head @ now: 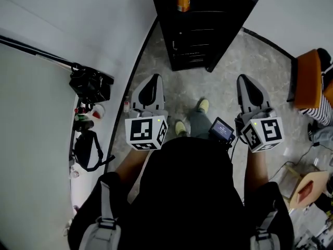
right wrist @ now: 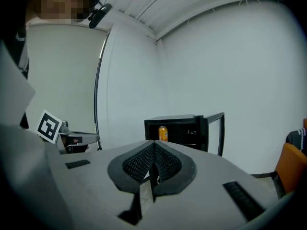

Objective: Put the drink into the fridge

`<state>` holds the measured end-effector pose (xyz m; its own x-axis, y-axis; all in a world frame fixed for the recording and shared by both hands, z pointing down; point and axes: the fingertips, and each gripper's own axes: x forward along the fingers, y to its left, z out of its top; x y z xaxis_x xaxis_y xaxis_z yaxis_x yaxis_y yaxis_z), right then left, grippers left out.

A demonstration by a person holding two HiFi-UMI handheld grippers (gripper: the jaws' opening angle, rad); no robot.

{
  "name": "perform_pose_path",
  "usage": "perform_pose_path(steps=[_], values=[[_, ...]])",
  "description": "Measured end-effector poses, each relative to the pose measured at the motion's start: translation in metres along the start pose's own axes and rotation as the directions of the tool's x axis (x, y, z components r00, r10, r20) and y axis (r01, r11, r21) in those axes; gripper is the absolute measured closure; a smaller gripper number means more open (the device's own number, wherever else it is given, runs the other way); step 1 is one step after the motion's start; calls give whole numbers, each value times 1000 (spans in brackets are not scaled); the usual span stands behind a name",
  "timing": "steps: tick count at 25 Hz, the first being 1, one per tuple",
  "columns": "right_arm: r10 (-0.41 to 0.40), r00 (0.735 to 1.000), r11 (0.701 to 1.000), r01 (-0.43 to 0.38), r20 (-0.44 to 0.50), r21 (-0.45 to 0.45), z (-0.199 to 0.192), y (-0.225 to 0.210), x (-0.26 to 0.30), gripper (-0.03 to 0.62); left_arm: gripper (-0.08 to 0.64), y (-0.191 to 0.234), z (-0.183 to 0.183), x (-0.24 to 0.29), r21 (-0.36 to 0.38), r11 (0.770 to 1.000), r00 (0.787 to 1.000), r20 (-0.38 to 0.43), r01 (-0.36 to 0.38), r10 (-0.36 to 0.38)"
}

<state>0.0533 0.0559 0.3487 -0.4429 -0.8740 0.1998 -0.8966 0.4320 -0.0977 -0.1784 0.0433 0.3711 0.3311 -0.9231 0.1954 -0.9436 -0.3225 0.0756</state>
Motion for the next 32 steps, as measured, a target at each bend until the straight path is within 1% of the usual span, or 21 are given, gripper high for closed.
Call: perform_pose_path(steps=[5, 9, 12, 19, 24, 32], values=[[-6, 1000, 1000, 6, -5, 8, -2, -2, -17, 584, 547, -13, 6, -8, 4, 1000, 1000, 6, 9, -9], [-16, 999, 1000, 17, -31, 2, -1, -8, -26, 584, 548, -27, 10, -8, -3, 1000, 1000, 0, 8, -8], [0, 999, 1000, 0, -32, 2, 0, -13, -34, 584, 546, -37, 14, -10, -10, 1000, 1000, -6, 7, -7], [-11, 999, 999, 13, -43, 42, -10, -37, -52, 584, 546, -68, 12, -8, 19, 1000, 1000, -23, 20, -19], [-7, 999, 999, 9, -34, 54, -13, -42, -57, 584, 548, -76, 8, -9, 18, 1000, 999, -34, 21, -20], [-4, 1000, 998, 6, -27, 55, -13, -45, -64, 584, 547, -82, 8, -12, 24, 1000, 1000, -29, 9, -8]])
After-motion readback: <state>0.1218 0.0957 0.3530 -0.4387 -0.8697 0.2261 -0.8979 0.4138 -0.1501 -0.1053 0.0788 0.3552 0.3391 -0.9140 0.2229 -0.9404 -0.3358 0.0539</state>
